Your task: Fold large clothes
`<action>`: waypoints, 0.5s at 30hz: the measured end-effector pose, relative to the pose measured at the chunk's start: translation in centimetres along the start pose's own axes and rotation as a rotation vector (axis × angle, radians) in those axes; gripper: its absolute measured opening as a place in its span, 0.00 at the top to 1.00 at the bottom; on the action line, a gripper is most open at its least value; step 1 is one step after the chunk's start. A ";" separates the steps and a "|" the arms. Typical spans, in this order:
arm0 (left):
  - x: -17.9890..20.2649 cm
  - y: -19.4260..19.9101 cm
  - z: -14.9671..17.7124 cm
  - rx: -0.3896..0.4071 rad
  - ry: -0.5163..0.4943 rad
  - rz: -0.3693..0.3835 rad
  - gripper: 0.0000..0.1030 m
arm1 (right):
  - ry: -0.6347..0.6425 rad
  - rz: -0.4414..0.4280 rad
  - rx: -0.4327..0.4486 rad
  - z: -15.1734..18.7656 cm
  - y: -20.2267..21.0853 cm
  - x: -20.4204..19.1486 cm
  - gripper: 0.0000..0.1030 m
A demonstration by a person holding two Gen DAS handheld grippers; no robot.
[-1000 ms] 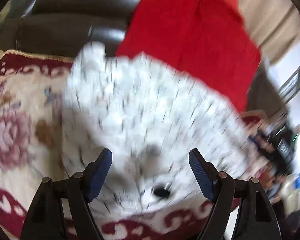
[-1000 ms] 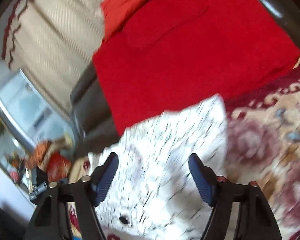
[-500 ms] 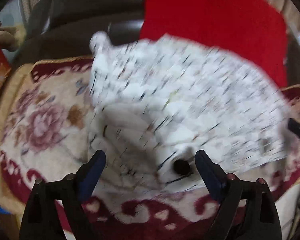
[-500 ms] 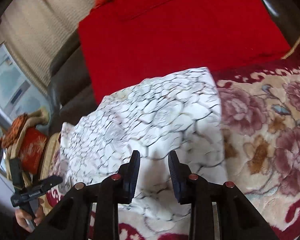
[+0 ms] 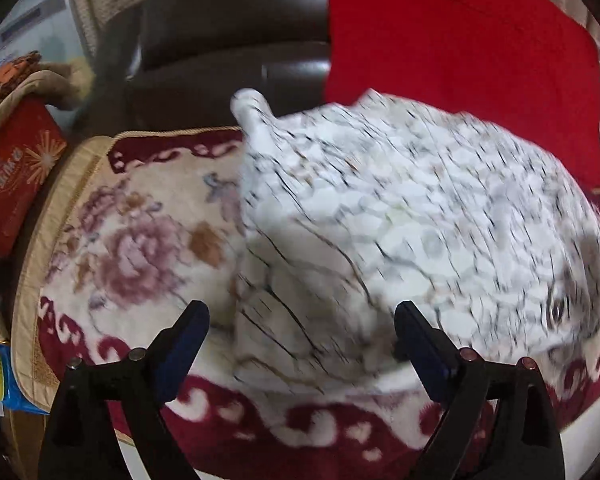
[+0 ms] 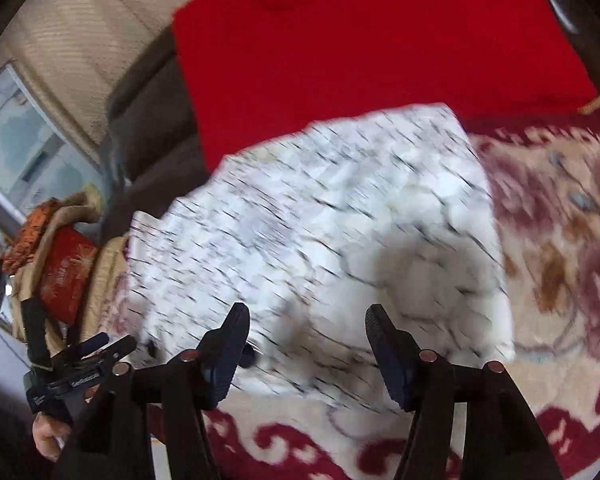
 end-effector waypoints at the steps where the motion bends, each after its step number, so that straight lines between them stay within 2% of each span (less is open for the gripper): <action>1: -0.6 -0.4 -0.8 -0.005 0.015 -0.008 0.08 | 0.014 -0.001 0.002 -0.4 -0.6 -0.7 0.38; 7: -2.3 -4.0 -4.4 -0.027 0.081 -0.049 0.08 | 0.067 -0.011 -0.019 -2.7 -5.1 -3.4 0.45; 11: -2.0 -7.5 -5.9 -0.063 0.072 -0.110 0.08 | 0.069 -0.004 -0.060 -3.1 -8.9 -3.9 0.52; 15: -0.7 -10.3 -5.4 -0.099 0.034 -0.125 0.08 | 0.027 0.087 -0.180 -2.3 -13.7 -2.4 0.58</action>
Point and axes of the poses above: each gripper's, at about its wrist camera, not at the fingertips, and y roughly against the way its jaws point, x to its right, z to its underside, the point moved 1 cm from there along -y, roughly the way its jaws point, and after that the axes turned 4 degrees about -z, right-handed, at the moved point
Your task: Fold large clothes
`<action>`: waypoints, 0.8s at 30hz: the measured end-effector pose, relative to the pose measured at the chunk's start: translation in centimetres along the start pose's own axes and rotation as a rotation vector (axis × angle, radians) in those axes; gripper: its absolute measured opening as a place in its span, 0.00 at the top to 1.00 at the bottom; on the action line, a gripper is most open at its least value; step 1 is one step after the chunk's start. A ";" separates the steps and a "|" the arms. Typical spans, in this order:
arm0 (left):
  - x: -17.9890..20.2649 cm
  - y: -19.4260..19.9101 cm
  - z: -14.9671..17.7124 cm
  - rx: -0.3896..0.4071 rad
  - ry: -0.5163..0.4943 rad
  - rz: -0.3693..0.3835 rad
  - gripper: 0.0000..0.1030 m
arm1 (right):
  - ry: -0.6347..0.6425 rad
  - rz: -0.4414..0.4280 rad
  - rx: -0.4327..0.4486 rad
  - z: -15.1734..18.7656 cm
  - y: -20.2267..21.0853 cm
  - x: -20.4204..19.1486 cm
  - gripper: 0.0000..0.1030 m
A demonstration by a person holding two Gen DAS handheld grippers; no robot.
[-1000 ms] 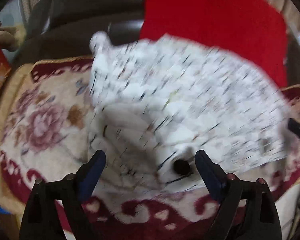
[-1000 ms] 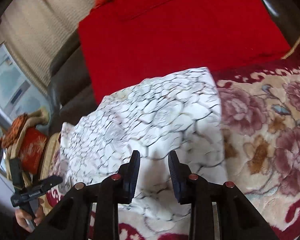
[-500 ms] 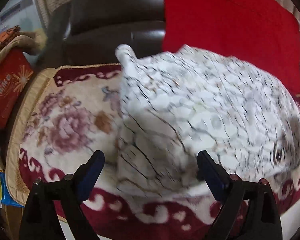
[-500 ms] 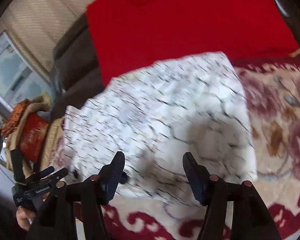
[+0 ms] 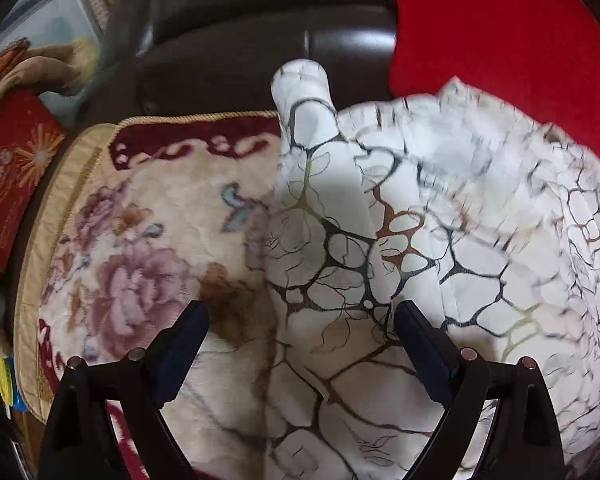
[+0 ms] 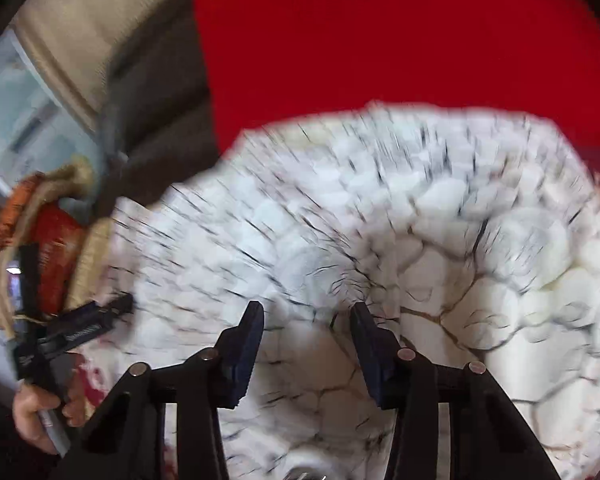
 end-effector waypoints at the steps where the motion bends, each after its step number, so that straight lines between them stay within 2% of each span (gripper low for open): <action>1: 0.1 0.0 0.2 0.010 0.000 -0.007 0.08 | -0.011 0.013 -0.023 0.2 -1.0 0.5 0.60; 6: 0.3 2.7 1.2 0.082 -0.045 -0.052 0.08 | -0.005 -0.012 0.017 0.5 1.2 0.8 0.61; 8: 0.1 4.6 1.7 0.134 -0.055 -0.067 0.08 | -0.009 -0.004 0.071 0.8 3.3 1.5 0.61; 11: -0.2 8.0 2.6 0.223 -0.063 -0.078 0.08 | -0.003 0.067 0.173 1.4 6.9 2.8 0.59; 13: -0.4 10.2 3.1 0.269 -0.059 -0.079 0.08 | -0.022 0.124 0.227 1.8 8.8 4.3 0.53; 14: -0.4 11.4 3.5 0.294 -0.055 -0.078 0.08 | -0.037 0.146 0.233 2.0 9.2 5.2 0.48; 18: -0.7 15.5 4.7 0.369 -0.044 -0.069 0.08 | -0.062 0.153 0.146 2.6 7.6 8.2 0.47; 21: -0.7 18.4 5.6 0.416 -0.048 -0.066 0.08 | -0.018 0.179 0.153 3.1 8.5 6.7 0.47; 24: -0.7 20.7 6.3 0.454 -0.050 -0.064 0.08 | -0.045 0.107 0.195 3.5 10.7 5.5 0.47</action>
Point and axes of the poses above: each gripper's, at about its wrist camera, not at the fingertips, and y roughly against the way its jaws point, x to its right, z to its underside, the point moved 1 cm from there along -y, roughly the way its jaws point, and after that the axes turned 4 degrees about -z, right-handed, at the moved point
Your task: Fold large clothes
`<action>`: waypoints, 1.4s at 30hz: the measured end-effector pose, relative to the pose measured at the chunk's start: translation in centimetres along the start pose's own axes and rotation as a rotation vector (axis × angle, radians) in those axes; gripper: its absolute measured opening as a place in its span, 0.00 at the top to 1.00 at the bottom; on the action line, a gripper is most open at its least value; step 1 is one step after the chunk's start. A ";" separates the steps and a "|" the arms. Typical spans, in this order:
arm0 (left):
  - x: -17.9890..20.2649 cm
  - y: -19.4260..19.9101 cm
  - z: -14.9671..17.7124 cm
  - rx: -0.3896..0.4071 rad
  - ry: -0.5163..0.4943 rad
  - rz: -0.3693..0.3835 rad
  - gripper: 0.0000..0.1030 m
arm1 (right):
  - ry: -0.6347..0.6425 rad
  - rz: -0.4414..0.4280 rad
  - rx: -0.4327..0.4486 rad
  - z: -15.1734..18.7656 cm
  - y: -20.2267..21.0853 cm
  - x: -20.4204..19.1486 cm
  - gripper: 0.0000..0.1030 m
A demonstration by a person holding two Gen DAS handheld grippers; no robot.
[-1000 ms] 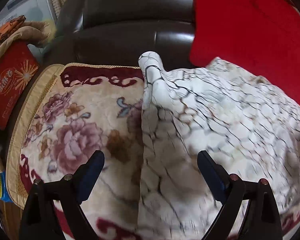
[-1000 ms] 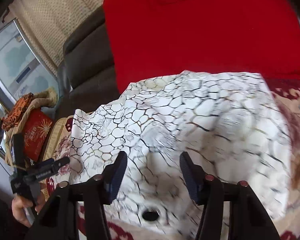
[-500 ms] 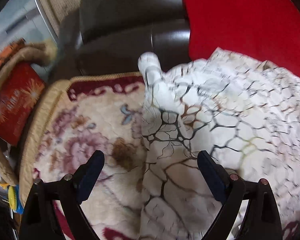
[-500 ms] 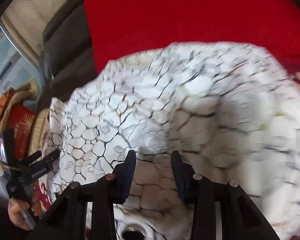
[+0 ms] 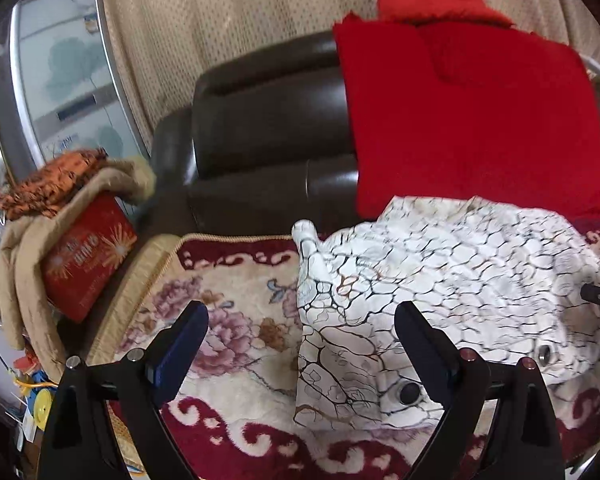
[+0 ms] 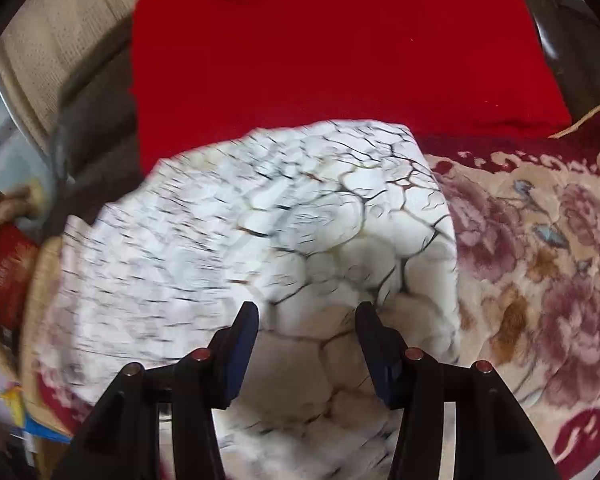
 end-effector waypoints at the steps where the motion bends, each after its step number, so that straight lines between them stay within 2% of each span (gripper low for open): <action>1: 0.0 0.6 -0.1 0.008 0.000 0.000 0.08 | 0.002 -0.003 0.016 0.1 0.8 -0.2 0.47; 11: 0.5 6.6 -0.3 0.088 -0.002 0.012 0.08 | 0.045 -0.098 0.134 2.0 8.9 -2.8 0.47; 19: 1.2 7.6 0.9 0.072 0.004 0.031 0.08 | 0.064 -0.133 0.152 4.1 12.1 -3.4 0.39; 23: 0.4 5.2 3.2 0.000 0.020 0.045 0.08 | 0.015 -0.135 0.124 5.1 11.2 -1.4 0.39; 29: -3.3 -1.7 8.5 -0.205 0.102 0.013 0.08 | -0.149 -0.088 0.071 6.0 8.6 4.8 0.39; 33: -5.4 -5.1 11.0 -0.331 0.245 0.095 0.08 | -0.282 -0.127 0.035 6.2 6.6 8.3 0.39; 36: -5.3 -6.1 12.0 -0.364 0.305 0.170 0.08 | -0.387 -0.202 0.020 6.9 5.3 10.3 0.35; 38: -4.6 -6.6 12.4 -0.380 0.308 0.206 0.08 | -0.431 -0.244 0.008 7.4 4.7 11.1 0.35; 42: -3.2 -7.4 12.6 -0.404 0.286 0.195 0.08 | -0.497 -0.295 -0.004 7.7 3.6 11.9 0.34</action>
Point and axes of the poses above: each gripper's, at about its wrist camera, not at the fingertips, and y roughly against the way its jaws point, x to its right, z to its underside, the point moved 1 cm from there along -y, roughly the way its jaws point, and after that the axes turned 4 degrees about -z, right-handed, at the moved point
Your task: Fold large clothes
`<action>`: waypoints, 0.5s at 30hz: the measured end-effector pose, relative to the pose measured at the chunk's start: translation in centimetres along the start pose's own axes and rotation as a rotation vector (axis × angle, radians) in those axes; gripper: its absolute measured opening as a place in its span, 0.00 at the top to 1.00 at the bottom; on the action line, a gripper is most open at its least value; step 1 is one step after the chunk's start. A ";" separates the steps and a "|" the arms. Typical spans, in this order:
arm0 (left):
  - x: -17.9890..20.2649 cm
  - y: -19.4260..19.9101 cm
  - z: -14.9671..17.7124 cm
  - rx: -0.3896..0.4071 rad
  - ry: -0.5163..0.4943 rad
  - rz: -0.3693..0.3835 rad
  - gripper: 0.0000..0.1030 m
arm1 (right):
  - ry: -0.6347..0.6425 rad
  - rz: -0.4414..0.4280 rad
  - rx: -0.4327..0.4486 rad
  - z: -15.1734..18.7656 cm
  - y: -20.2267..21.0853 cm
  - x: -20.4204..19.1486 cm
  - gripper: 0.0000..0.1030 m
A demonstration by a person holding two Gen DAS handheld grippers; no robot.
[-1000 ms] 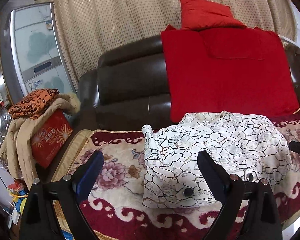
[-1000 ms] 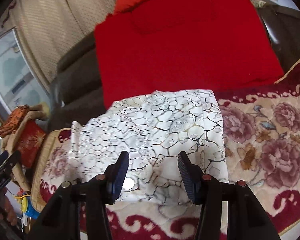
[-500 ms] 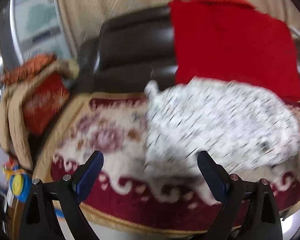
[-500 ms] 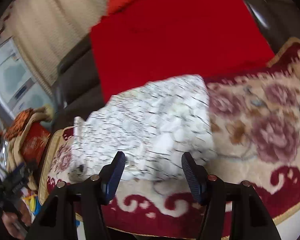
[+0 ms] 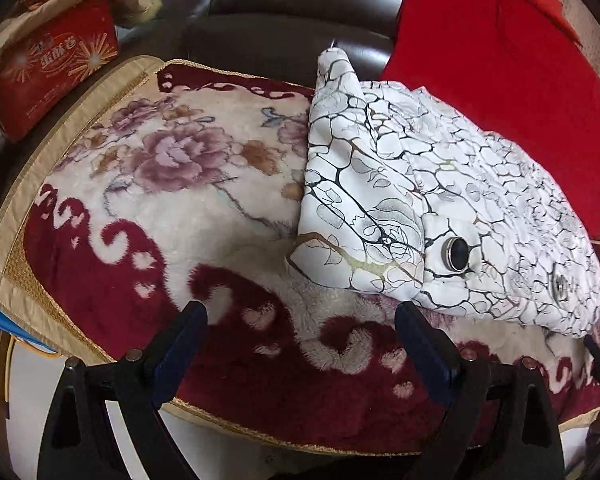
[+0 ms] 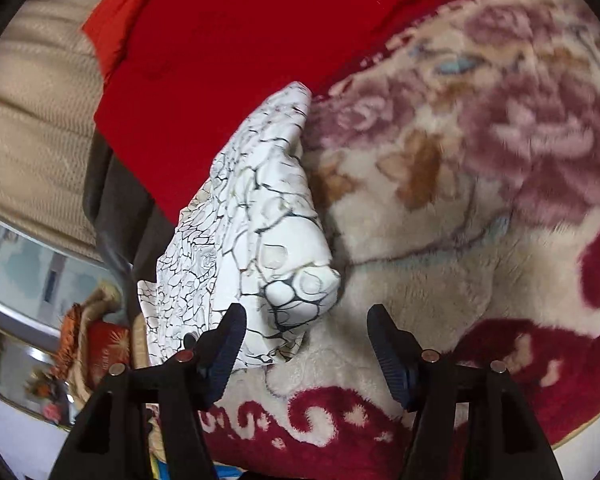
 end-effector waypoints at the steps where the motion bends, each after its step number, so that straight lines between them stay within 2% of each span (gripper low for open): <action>1: 0.2 -0.1 -0.2 0.004 -0.001 -0.005 0.08 | 0.002 -0.007 0.008 -0.1 0.0 -0.1 0.34; 3: 0.5 -0.6 -1.0 0.011 -0.008 -0.021 0.08 | 0.027 0.007 0.033 -0.6 -0.1 -0.7 0.34; 6: 0.3 -1.6 -1.7 -0.002 -0.010 -0.085 0.08 | 0.068 0.038 0.086 -1.4 -0.3 -1.7 0.34; 7: 0.3 -2.1 -1.9 -0.011 -0.016 -0.102 0.08 | 0.088 0.066 0.104 -1.6 -0.4 -2.0 0.34; 8: 0.3 -2.8 -2.1 -0.025 -0.025 -0.127 0.08 | 0.121 0.131 0.122 -1.8 -0.7 -2.3 0.34; 10: 0.3 -4.1 -2.3 -0.056 -0.048 -0.156 0.08 | 0.185 0.251 0.096 -1.9 -2.2 -2.3 0.35; 15: 0.3 -4.8 -2.5 -0.088 -0.077 -0.170 0.06 | 0.316 0.378 0.112 -1.5 -2.1 -4.5 0.38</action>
Point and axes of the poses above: each gripper's, at about its wrist camera, not at the fingertips, and y roughly against the way its jaws point, x to its right, z to its underside, the point moved 1 cm from there along -y, roughly the way its jaws point, and after that the axes turned 4 degrees about -z, right-handed, at the moved point
